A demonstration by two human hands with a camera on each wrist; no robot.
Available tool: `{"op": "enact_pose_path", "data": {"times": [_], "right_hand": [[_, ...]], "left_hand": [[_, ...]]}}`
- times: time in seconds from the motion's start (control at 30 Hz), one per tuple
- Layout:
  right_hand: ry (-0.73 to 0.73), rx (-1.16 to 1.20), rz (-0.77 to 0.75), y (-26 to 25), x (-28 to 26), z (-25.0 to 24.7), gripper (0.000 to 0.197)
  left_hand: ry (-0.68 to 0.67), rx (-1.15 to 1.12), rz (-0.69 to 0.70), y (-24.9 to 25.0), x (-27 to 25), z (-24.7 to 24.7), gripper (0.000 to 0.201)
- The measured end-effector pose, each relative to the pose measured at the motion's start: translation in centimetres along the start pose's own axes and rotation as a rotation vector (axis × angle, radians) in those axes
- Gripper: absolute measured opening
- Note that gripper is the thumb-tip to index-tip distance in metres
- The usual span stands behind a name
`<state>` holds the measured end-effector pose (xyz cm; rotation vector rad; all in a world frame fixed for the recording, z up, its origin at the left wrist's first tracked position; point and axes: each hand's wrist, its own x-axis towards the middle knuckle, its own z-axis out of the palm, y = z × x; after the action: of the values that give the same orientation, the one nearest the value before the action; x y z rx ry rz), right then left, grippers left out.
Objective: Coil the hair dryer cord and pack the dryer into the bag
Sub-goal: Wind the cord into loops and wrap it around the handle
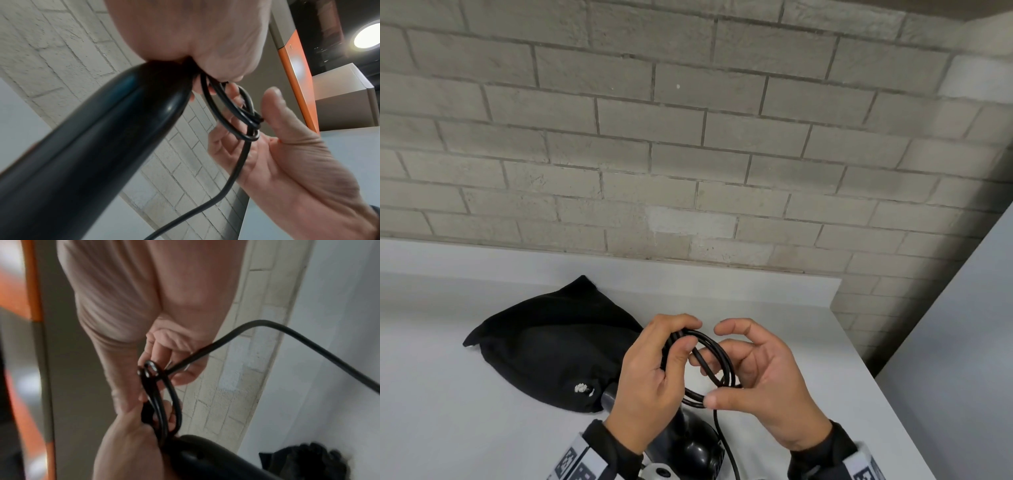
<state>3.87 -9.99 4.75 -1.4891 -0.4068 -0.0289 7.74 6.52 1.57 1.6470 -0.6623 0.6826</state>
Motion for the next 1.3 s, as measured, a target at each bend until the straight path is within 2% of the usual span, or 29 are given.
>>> {"op": "enact_pose_path", "data": {"times": [0.13, 0.27, 0.37, 0.43, 0.53, 0.73, 0.87, 0.93, 1.0, 1.07, 1.13, 1.2, 1.27, 1.3], "right_hand": [[0.212, -0.434, -0.174, 0.4, -0.2, 1.0, 0.042], [0.344, -0.920, -0.569, 1.9, -0.5, 1.4, 0.008], [0.493, -1.196, -0.682, 2.8, -0.8, 1.8, 0.012], [0.569, -1.256, -0.647, 2.7, -0.7, 2.3, 0.018], [0.605, -1.342, -0.532, 2.2, -0.5, 2.7, 0.024], [0.531, -1.434, -0.460, 1.8, -0.7, 2.8, 0.015], [0.500, -1.441, -0.354, 2.2, -0.6, 3.3, 0.022], [0.473, -1.352, -0.250, 1.9, -0.5, 3.6, 0.024], [0.416, -1.105, -0.084, 1.2, -0.4, 3.6, 0.019], [0.331, -0.681, 0.143, 0.1, -0.1, 2.9, 0.017], [0.242, -0.131, 0.395, -1.7, 0.2, 1.8, 0.022], [0.155, 0.282, 0.557, -2.8, 0.3, 0.6, 0.030], [0.142, 0.386, 0.580, -3.1, 0.4, 0.0, 0.037], [0.158, 0.295, 0.525, -2.9, 0.3, 0.0, 0.040]], "left_hand": [[-0.010, 0.021, 0.001, 0.1, 0.1, 0.3, 0.017], [0.012, 0.027, 0.016, 0.2, -0.1, 0.7, 0.017], [0.048, 0.059, 0.029, 0.0, -0.2, 0.9, 0.020], [0.067, 0.081, 0.031, -0.1, -0.2, 0.9, 0.020], [0.085, 0.084, 0.019, -0.2, -0.1, 0.9, 0.024], [0.108, 0.066, -0.001, -0.2, -0.3, 0.9, 0.021], [0.100, 0.070, 0.020, -0.1, -0.3, 0.8, 0.017], [0.095, 0.079, 0.034, -0.2, -0.3, 0.8, 0.017], [0.087, 0.091, 0.053, -0.3, -0.2, 0.8, 0.016], [0.086, 0.092, 0.069, -0.4, -0.1, 0.6, 0.015], [0.076, 0.086, 0.088, -0.4, -0.1, 0.6, 0.015], [0.052, 0.083, 0.114, -0.2, -0.2, 0.8, 0.014], [0.040, 0.079, 0.132, -0.1, -0.2, 1.1, 0.014], [0.046, 0.078, 0.128, -0.1, -0.2, 1.2, 0.013]]}}
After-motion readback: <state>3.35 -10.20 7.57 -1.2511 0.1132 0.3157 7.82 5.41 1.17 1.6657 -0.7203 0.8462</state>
